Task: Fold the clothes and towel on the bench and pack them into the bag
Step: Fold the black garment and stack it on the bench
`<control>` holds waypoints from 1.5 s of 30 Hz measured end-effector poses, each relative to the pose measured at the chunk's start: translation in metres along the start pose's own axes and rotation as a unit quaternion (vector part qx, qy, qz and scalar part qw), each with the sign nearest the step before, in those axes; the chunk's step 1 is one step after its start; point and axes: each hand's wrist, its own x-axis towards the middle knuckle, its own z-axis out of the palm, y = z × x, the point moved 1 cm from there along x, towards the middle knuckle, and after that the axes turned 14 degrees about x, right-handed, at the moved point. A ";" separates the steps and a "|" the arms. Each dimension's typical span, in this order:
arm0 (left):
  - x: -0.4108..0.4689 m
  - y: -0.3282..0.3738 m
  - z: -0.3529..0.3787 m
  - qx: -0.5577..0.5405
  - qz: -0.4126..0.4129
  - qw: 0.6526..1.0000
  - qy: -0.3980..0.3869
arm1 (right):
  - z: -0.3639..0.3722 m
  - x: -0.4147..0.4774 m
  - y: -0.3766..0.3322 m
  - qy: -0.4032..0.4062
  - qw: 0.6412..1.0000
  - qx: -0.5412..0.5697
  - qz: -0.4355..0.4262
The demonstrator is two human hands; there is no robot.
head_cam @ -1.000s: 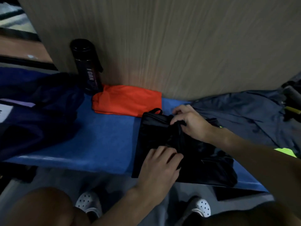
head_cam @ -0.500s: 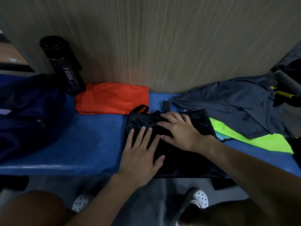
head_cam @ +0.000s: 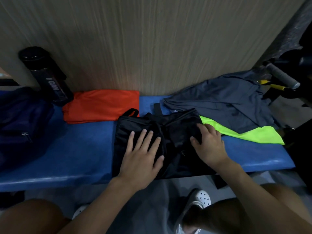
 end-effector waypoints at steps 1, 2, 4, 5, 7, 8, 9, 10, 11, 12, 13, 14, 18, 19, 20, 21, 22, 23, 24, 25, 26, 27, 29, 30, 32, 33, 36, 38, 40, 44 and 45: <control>0.005 0.005 -0.006 -0.030 0.003 0.999 0.032 | 0.000 -0.003 0.002 0.002 1.000 -0.010 -0.011; 0.013 0.009 -0.012 -0.059 0.002 0.996 0.060 | -0.001 -0.006 0.003 0.009 0.999 -0.019 -0.027; 0.034 0.014 -0.023 -0.080 0.000 0.993 0.085 | -0.004 -0.015 0.005 0.030 0.996 -0.022 -0.078; 0.046 0.015 -0.028 -0.071 0.004 0.994 0.077 | -0.004 -0.020 0.007 0.036 0.992 -0.029 -0.119; 0.073 0.015 -0.032 -0.044 0.008 0.999 0.019 | -0.004 -0.028 0.013 0.023 0.980 -0.056 -0.189; 0.085 0.014 -0.031 -0.031 0.005 0.999 -0.015 | -0.003 -0.030 0.016 0.009 0.976 -0.064 -0.206; 0.096 0.014 -0.029 -0.022 0.001 0.999 -0.044 | -0.001 -0.031 0.018 -0.001 0.975 -0.067 -0.213; 0.103 0.015 -0.027 -0.017 -0.002 0.998 -0.066 | 0.000 -0.031 0.019 -0.003 0.974 -0.066 -0.218; 0.108 0.015 -0.025 -0.018 -0.004 0.997 -0.079 | 0.003 -0.030 0.019 0.003 0.971 -0.068 -0.228; 0.111 0.014 -0.022 -0.024 -0.006 0.996 -0.082 | 0.006 -0.029 0.018 0.011 0.967 -0.073 -0.244; 0.112 0.013 -0.020 -0.038 -0.011 0.996 -0.081 | 0.008 -0.028 0.015 0.018 0.961 -0.078 -0.263; 0.112 0.011 -0.019 -0.061 -0.018 0.995 -0.076 | 0.011 -0.027 0.013 0.025 0.958 -0.078 -0.276; 0.115 0.000 -0.017 -0.128 -0.042 0.989 -0.052 | 0.019 -0.022 0.004 0.053 0.958 -0.033 -0.281; 0.116 -0.004 -0.016 -0.124 -0.040 0.991 -0.044 | 0.022 -0.021 0.001 0.056 0.958 -0.020 -0.280; 0.117 -0.007 -0.016 -0.117 -0.034 0.992 -0.038 | 0.023 -0.021 -0.002 0.053 0.958 -0.006 -0.282; 0.118 -0.010 -0.016 -0.107 -0.027 0.993 -0.035 | 0.025 -0.022 -0.004 0.044 0.957 0.006 -0.287; 0.117 -0.013 -0.016 -0.092 -0.015 0.995 -0.034 | 0.025 -0.022 -0.007 0.031 0.956 0.015 -0.291; 0.116 -0.015 -0.016 -0.067 0.002 0.997 -0.037 | 0.025 -0.024 -0.008 0.025 0.956 0.023 -0.293; 0.115 -0.016 -0.014 -0.036 0.022 0.998 -0.039 | 0.024 -0.025 -0.009 0.031 0.957 0.033 -0.287; 0.114 -0.017 -0.012 -0.008 0.041 0.998 -0.040 | 0.021 -0.027 -0.008 0.049 0.960 0.049 -0.271; 0.114 -0.017 -0.011 0.009 0.054 0.998 -0.038 | 0.016 -0.027 -0.006 0.076 0.965 0.068 -0.241; 0.115 -0.016 -0.012 0.014 0.063 0.997 -0.032 | 0.010 -0.026 -0.004 0.110 0.971 0.082 -0.197; 0.123 -0.009 -0.018 0.002 0.089 0.996 -0.011 | -0.002 -0.025 0.005 0.148 0.982 0.092 -0.074; 0.129 -0.002 -0.022 -0.002 0.113 0.994 0.003 | -0.008 -0.023 0.012 0.132 0.987 0.096 -0.001; 0.145 0.013 -0.032 0.008 0.174 0.984 0.024 | -0.016 -0.021 0.024 0.079 0.980 0.140 0.115; 0.154 0.021 -0.036 0.020 0.210 0.977 0.032 | -0.018 -0.021 0.028 0.060 0.973 0.168 0.145; 0.179 0.043 -0.042 0.071 0.318 0.945 0.026 | -0.017 -0.021 0.030 0.045 0.974 0.158 0.156; 0.191 0.049 -0.040 0.101 0.362 0.927 0.000 | -0.014 -0.021 0.030 0.042 0.979 0.124 0.155; 0.200 0.049 -0.036 0.134 0.379 0.916 -0.017 | -0.012 -0.019 0.031 0.037 0.981 0.110 0.156; 0.210 0.039 -0.031 0.134 0.389 0.911 -0.011 | -0.010 -0.021 0.030 0.009 0.985 0.093 0.146; 0.212 0.036 -0.032 0.120 0.391 0.913 -0.011 | -0.009 -0.021 0.028 0.007 0.986 0.090 0.138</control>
